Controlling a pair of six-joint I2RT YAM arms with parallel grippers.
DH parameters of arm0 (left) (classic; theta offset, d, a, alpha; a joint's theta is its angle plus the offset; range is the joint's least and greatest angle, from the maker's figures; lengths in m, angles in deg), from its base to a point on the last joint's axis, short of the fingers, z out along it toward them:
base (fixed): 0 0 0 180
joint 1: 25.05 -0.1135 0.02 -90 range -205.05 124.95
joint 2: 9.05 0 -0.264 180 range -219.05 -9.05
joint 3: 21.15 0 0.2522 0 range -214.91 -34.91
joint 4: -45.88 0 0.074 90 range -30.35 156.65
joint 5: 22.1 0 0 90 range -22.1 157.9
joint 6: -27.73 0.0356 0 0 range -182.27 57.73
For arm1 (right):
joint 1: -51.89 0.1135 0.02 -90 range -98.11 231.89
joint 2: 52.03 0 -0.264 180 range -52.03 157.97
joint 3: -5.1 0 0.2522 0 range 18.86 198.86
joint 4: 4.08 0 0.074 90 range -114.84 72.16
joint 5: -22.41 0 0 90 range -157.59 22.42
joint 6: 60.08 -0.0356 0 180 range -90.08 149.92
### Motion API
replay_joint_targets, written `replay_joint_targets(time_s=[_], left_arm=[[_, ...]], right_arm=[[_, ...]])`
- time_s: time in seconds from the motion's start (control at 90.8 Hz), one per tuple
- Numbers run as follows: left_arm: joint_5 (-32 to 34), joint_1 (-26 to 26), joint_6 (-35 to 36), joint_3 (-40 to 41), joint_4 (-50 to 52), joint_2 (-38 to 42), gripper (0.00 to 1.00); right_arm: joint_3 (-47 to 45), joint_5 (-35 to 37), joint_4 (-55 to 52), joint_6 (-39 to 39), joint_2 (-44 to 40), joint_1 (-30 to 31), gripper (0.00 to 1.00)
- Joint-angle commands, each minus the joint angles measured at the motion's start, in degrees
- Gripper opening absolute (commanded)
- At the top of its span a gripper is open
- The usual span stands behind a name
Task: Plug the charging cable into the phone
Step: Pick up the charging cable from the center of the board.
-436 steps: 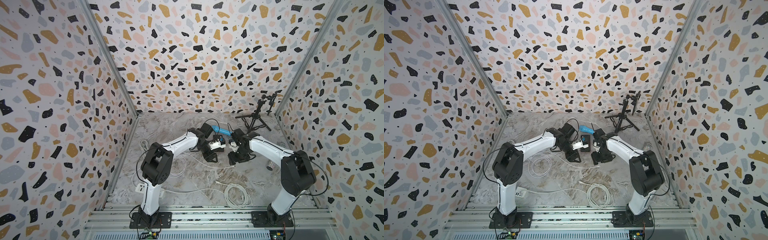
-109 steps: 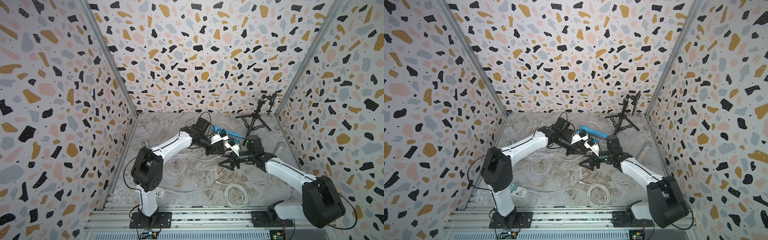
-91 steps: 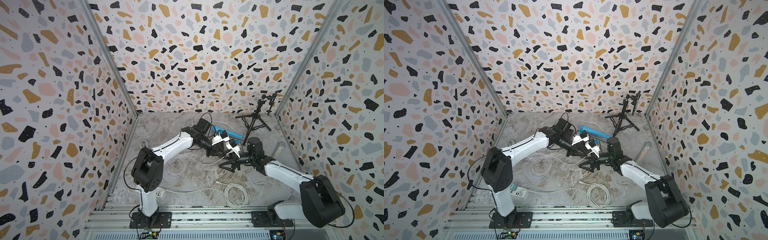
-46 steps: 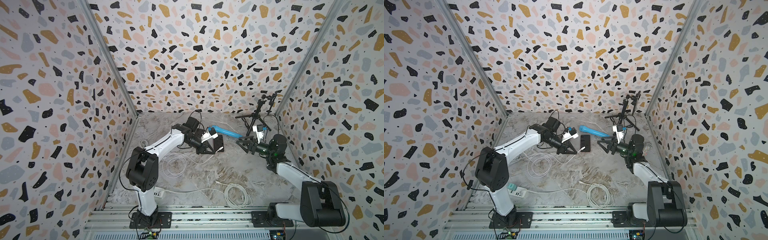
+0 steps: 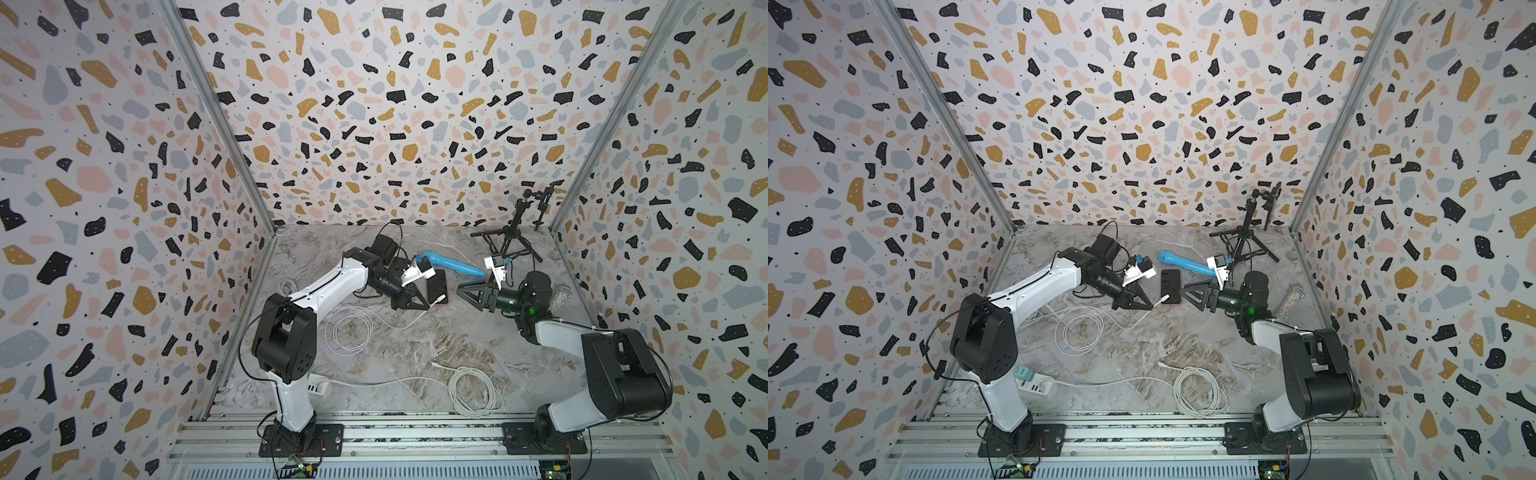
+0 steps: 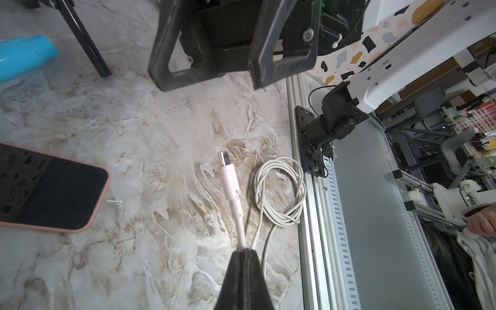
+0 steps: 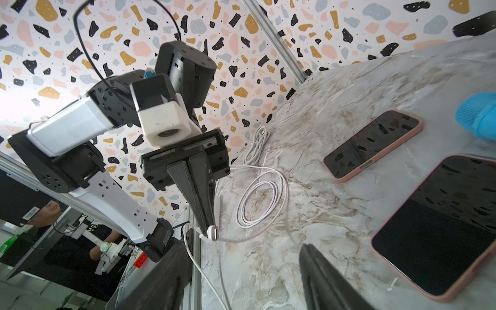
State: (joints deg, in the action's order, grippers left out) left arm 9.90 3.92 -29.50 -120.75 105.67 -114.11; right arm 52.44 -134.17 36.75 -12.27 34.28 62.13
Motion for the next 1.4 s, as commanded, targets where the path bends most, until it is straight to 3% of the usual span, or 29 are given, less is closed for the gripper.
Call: replay_joint_targets(time_s=[0.0,0.551,0.782,1.101,1.123,1.2,1.255,1.299,1.388], left_arm=[[-0.78,-0.05,1.59,0.02,1.17,1.5,0.0],[-0.78,0.03,4.05,-0.02,2.7,1.48,0.0],[-0.97,0.05,4.01,-0.13,2.84,1.44,0.0],[-0.93,0.03,3.52,-0.42,2.93,1.17,0.0],[-1.05,0.03,3.3,-0.59,2.89,1.17,0.06],[-2.18,0.03,2.84,-1.05,3.31,1.24,0.44],[-3.17,0.04,2.66,-1.27,3.56,1.26,0.59],[-3.79,0.04,2.39,-1.36,3.58,1.18,0.65],[-4.97,0.04,1.88,-1.41,3.37,0.79,0.67]], right_arm=[[1.83,-1.87,-2.51,1.78,-0.64,1.71,0.65],[4.97,-3.84,2.38,-3.72,3.38,6.41,0.43],[4.85,-4.59,6.82,-7.07,5.66,7.15,0.39],[5.15,-5.85,13.88,-11.66,7.82,7.51,0.04],[5.17,-5.97,14.71,-12.11,8.0,7.51,0.02],[5.18,-6.05,16.7,-13.28,8.4,7.51,0.0],[5.18,-5.9,17.93,-13.88,8.6,7.48,0.0],[5.17,-5.62,18.62,-14.08,8.57,7.45,0.0],[5.16,-5.08,19.53,-14.14,8.38,7.51,0.0]])
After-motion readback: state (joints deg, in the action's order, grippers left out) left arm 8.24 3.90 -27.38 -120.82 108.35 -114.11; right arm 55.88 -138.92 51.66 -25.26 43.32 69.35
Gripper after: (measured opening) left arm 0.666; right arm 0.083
